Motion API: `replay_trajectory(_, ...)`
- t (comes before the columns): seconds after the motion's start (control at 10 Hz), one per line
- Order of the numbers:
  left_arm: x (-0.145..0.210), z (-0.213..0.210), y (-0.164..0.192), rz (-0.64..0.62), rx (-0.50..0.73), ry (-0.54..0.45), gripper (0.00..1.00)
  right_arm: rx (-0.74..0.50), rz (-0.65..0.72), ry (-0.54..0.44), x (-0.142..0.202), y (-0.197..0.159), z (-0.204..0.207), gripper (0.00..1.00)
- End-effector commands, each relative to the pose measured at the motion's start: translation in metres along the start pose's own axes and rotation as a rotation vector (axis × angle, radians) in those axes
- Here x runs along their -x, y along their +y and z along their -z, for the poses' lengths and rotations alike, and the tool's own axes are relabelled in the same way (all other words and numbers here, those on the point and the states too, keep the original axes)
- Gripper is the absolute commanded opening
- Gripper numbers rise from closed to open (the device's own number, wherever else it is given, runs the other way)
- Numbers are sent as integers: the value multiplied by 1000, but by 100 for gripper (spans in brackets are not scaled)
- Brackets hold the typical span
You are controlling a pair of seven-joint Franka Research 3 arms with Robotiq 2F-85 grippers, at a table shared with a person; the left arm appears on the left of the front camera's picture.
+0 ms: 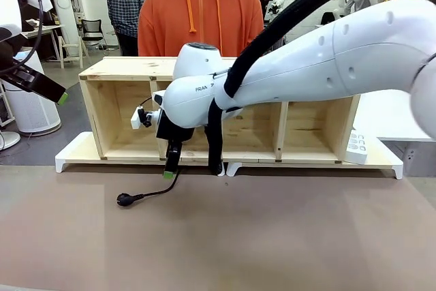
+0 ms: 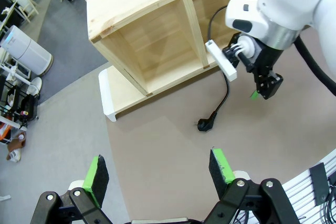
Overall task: Perform cable management.
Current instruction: When the cord part of the Power Cable appears at the lower middle area of the table and stops, grasp the cord part of the Power Cable.
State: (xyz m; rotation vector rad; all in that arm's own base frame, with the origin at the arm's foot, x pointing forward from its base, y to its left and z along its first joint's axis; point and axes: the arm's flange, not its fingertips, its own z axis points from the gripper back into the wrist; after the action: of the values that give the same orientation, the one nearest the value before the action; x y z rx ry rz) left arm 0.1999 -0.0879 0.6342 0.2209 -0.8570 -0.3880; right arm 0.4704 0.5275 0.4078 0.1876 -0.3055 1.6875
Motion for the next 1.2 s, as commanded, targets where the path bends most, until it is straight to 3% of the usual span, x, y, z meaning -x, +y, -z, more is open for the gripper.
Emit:
replay_trajectory(0.0,-1,1,-1,-7,2,-4,100,-35,-57,2,-14,-17,5,100)
replay_trajectory(0.4,-1,1,-1,-7,2,-4,100,-89,-121,-35,-35,-42,49,100)
replay_trajectory(1.1,-1,1,-1,-7,2,-4,100,-72,-138,-1,-55,-24,85,100)
